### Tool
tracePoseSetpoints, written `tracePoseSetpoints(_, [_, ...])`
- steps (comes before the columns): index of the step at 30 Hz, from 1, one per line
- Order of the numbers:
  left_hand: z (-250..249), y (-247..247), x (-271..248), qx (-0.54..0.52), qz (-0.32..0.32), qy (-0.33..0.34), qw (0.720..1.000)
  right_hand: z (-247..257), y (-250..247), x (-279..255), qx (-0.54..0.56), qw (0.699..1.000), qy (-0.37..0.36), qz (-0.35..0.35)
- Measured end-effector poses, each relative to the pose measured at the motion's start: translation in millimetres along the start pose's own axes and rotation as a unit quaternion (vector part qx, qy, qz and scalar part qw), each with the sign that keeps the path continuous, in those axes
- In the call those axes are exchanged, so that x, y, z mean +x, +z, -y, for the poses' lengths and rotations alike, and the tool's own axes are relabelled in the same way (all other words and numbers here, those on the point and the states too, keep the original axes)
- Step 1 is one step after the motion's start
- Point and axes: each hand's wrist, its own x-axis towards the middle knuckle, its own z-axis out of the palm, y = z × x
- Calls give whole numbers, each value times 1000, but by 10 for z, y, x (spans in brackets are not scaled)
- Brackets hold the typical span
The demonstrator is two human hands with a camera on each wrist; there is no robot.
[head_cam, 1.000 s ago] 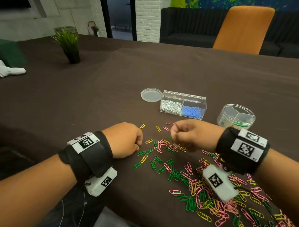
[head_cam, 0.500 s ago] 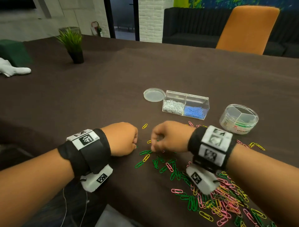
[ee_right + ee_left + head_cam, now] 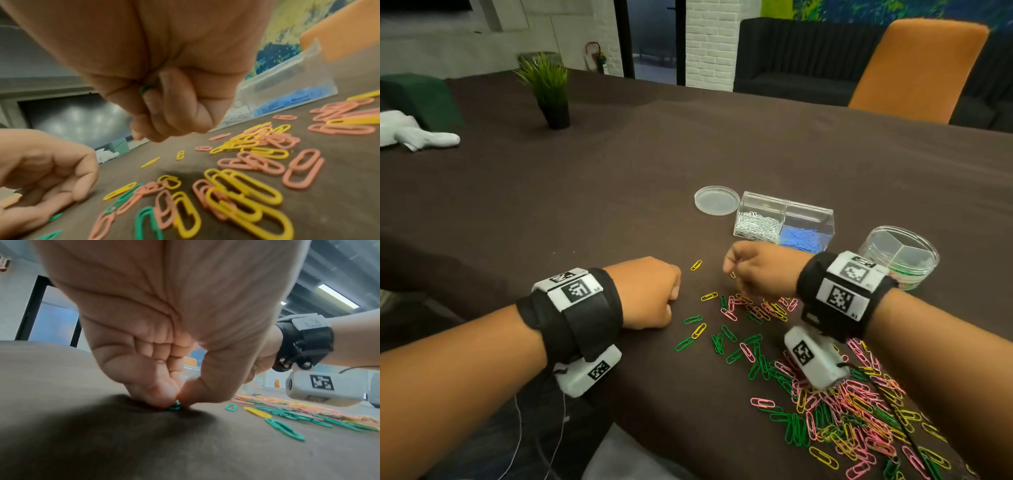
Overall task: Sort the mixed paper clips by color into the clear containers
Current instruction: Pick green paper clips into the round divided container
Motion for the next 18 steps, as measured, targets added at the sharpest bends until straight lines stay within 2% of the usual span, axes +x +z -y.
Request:
tracePoseSetpoints(6, [71,59,11,-47,-6,-5,999,47,44,81,-80,996,17,-24])
tracePoseSetpoints(9, [68,77,-24,-17,-22,-18,999,36,162,156,-229,973,14,-22])
tracePoseSetpoints(11, [66,92,-64,34,-44,-25,998,33,211,216,-279,960,20,-27])
tracePoseSetpoints(13, [81,122,-108,72,-56,-26,995,41,221,259,-283,958,32,-19])
tracePoseSetpoints(18, [90,156,-186,81,-47,-9,996,42,233,282,-256,965,51,8])
